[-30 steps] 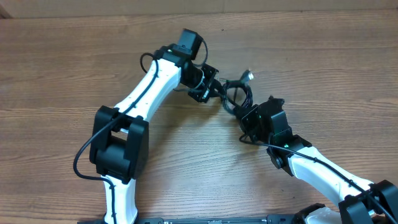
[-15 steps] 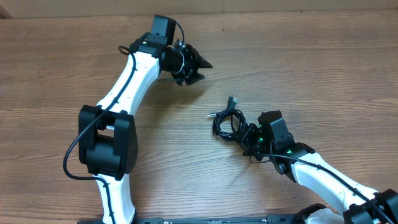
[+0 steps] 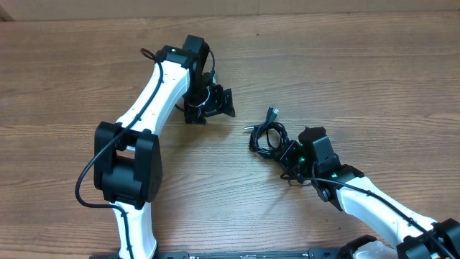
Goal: Untangle cables
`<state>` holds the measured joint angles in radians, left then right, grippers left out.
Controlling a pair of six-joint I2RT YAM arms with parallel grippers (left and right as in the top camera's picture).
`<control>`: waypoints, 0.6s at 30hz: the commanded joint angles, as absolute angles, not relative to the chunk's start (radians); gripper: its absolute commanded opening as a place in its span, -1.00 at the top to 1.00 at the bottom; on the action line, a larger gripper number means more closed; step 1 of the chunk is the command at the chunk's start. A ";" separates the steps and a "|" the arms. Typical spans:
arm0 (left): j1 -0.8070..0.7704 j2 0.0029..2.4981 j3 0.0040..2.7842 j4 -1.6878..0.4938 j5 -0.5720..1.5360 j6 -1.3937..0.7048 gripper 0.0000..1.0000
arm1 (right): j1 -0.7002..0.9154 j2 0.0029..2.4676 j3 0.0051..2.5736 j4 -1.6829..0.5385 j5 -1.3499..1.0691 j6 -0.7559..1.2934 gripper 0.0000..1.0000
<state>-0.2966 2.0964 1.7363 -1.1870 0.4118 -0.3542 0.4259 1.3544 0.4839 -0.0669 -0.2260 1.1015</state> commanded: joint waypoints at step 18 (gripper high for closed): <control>-0.448 2.070 1.662 -1.043 0.373 -0.431 -0.48 | 0.425 1.333 0.485 -0.057 -0.203 1.095 -0.28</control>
